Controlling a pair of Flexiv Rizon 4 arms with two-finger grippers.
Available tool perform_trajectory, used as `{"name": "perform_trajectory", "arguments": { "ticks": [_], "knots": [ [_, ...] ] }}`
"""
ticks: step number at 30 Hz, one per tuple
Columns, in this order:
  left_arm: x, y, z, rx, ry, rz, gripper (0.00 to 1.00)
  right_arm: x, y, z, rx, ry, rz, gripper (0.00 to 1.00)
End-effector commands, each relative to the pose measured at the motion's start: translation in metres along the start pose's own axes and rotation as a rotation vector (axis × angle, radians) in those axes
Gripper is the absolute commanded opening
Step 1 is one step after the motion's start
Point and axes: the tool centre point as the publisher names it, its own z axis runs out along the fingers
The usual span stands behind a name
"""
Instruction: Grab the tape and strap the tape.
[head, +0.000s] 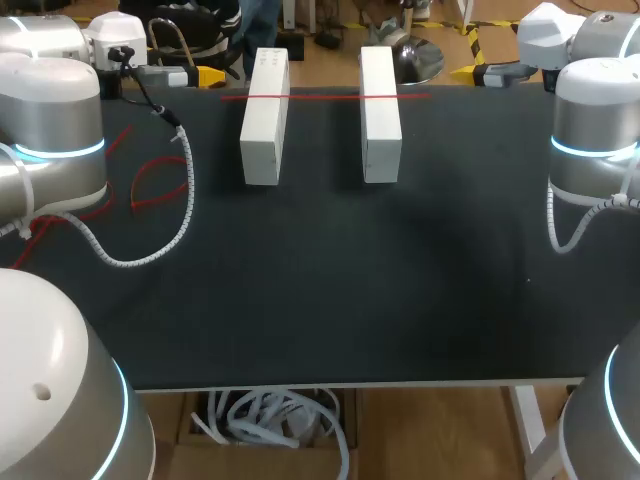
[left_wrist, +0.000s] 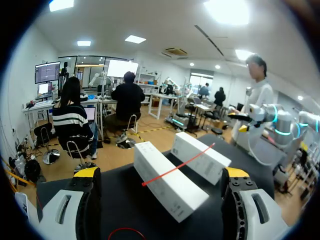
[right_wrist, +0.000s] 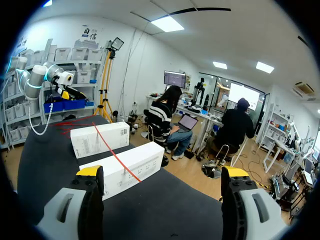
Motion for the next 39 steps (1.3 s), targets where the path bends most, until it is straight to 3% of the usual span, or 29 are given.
{"name": "perform_trajectory", "arguments": {
  "ticks": [1, 3, 5, 12, 16, 19, 28, 29, 30, 31, 32, 33, 35, 39],
  "knots": [
    [-0.001, 0.003, 0.001, -0.034, 0.008, 0.031, 1.0, 0.0, 0.0, -0.001, -0.002, 0.001, 0.0, 1.0],
    [-0.004, 0.005, 0.001, -0.063, 0.001, 0.07, 1.0, 0.0, 0.0, -0.001, -0.002, 0.001, 0.0, 1.0],
    [-0.01, 0.006, 0.0, -0.098, 0.052, 0.098, 1.0, 0.0, 0.0, -0.001, -0.002, 0.001, 0.0, 1.0],
    [-0.029, 0.013, 0.001, -0.107, 0.307, 0.193, 1.0, 0.0, 0.0, -0.001, -0.002, 0.001, 0.0, 1.0],
    [-0.038, 0.019, 0.006, -0.122, 0.446, 0.198, 1.0, 0.0, 0.0, -0.001, -0.002, 0.001, 0.0, 1.0],
    [-0.04, 0.025, 0.012, -0.095, 0.493, 0.25, 1.0, 0.0, 0.0, -0.001, -0.002, 0.001, 0.0, 1.0],
    [-0.04, 0.033, 0.035, -0.03, 0.552, 0.238, 1.0, 0.0, 0.0, -0.001, -0.002, 0.001, 0.0, 1.0],
    [-0.039, 0.034, 0.037, -0.032, 0.55, 0.237, 0.67, 0.0, 0.0, -0.001, -0.002, 0.001, 0.0, 1.0],
    [-0.039, 0.035, 0.04, -0.039, 0.545, 0.225, 0.46, 0.0, 0.0, -0.001, -0.002, 0.001, 0.0, 1.0],
    [-0.039, 0.035, 0.041, -0.035, 0.546, 0.23, 0.44, 0.0, 0.0, -0.001, -0.002, 0.001, 0.0, 1.0],
    [-0.039, 0.036, 0.043, -0.033, 0.545, 0.236, 0.27, 0.0, 0.0, -0.001, -0.002, 0.001, 0.0, 1.0],
    [-0.039, 0.036, 0.045, -0.031, 0.542, 0.226, 0.2, 0.0, 0.0, -0.001, -0.002, 0.001, 0.0, 1.0],
    [-0.039, 0.038, 0.048, -0.029, 0.536, 0.231, 0.26, 0.0, 0.0, -0.001, -0.002, 0.001, 0.0, 1.0],
    [-0.041, 0.039, 0.054, 0.001, 0.542, 0.217, 0.25, 0.0, 0.0, -0.001, -0.002, 0.001, 0.0, 1.0]
  ]
}}
